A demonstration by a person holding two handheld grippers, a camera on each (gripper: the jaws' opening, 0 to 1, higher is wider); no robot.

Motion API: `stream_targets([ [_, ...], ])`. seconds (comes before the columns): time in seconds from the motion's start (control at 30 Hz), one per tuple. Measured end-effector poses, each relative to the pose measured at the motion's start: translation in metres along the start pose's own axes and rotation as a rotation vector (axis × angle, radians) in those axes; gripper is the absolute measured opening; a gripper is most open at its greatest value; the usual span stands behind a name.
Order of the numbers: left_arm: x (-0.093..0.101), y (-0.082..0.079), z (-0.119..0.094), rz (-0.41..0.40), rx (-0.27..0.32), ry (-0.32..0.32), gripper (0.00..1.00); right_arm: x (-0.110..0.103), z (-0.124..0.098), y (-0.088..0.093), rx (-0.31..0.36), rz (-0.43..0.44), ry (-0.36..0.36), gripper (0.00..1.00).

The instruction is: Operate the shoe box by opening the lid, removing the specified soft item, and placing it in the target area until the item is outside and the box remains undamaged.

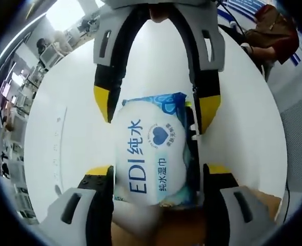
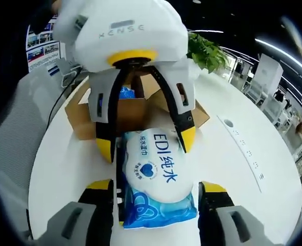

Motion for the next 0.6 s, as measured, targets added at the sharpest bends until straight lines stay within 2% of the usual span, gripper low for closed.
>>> stream_targets([
  [0.47,0.005,0.003,-0.032,-0.076,0.08,-0.019,0.79,-0.004,-0.024,-0.006,-0.026,0.053,0.053,0.76],
  [0.6,0.01,0.005,-0.039,-0.081,0.085,-0.018,0.83,-0.008,-0.031,-0.009,-0.037,0.061,0.067,0.78],
])
Point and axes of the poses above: the point that each gripper's makers call its tool centre point, and the gripper's own axes: z roughly forward along the fingers, x roughly to its right, y roughly out of its underside, the point moved 3 cm from there along -z, roughly backward along the fingers, and after that the axes turned 6 degrees about y, right-handed, at the moved point
